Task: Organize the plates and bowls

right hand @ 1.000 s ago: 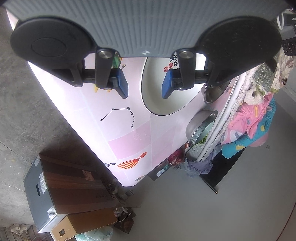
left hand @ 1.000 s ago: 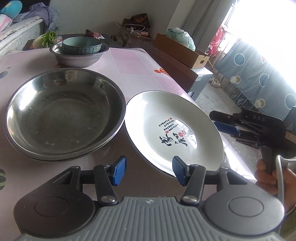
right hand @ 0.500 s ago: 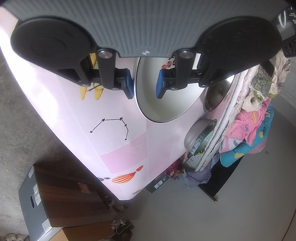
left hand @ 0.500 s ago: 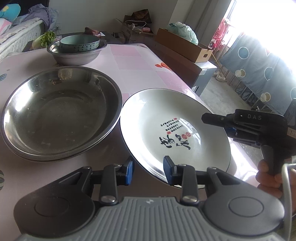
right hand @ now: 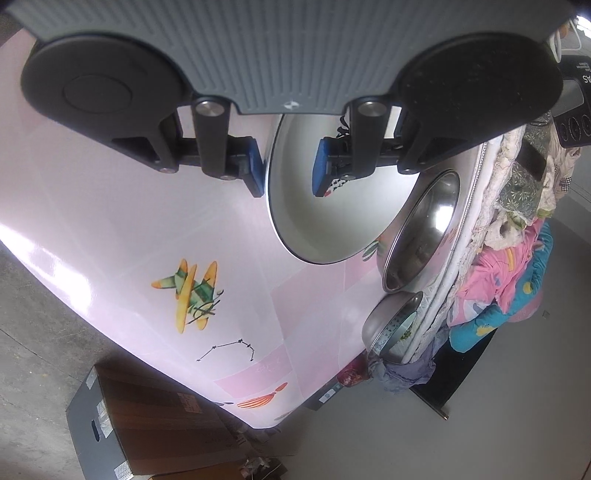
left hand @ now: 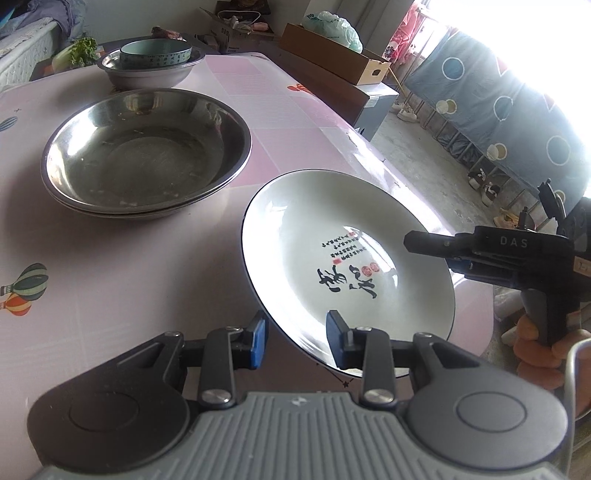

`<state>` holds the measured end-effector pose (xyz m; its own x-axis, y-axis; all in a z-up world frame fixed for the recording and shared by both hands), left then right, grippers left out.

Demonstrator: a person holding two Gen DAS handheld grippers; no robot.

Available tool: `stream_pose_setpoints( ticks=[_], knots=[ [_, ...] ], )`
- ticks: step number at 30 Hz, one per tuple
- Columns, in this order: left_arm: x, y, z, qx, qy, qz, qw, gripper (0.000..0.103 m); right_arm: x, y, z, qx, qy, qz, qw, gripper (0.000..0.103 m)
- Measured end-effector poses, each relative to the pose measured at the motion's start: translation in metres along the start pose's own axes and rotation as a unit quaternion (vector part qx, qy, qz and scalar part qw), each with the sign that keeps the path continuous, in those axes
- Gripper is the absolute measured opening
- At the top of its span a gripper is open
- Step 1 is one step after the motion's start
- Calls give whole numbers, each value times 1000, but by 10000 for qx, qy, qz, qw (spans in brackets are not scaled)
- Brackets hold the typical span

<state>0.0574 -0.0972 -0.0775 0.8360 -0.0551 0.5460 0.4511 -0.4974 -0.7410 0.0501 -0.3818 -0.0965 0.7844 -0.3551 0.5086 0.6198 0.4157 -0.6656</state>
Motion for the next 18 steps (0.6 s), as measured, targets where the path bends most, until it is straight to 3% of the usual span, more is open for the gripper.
stream_pose_setpoints(
  ticks=[10,15,18],
  knots=[
    [-38,-42,27,149,-302,32,9994,35,-27,11,40,300,-62,293,9991,30],
    [-38,-50,35,454,-277,-96,9985,35,-29,22,56,400,-255,311,9984,30],
    [-36,-50,31,840,-29,-258,9961,35,-28,26,64,220,-502,217,9983,28]
  ],
)
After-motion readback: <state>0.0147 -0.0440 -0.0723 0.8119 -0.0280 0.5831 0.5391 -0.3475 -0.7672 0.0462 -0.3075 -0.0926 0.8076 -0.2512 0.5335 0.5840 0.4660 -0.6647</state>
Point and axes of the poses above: each gripper's, at about its wrist camera, not at the fingertips, and y roughly the way its jaws point, z to its left, x to its top, the point moved 1 cm from there along y, roughly the way its jaws point, and after that the axes turned 3 degrees about -x, right-handed, at the moved point
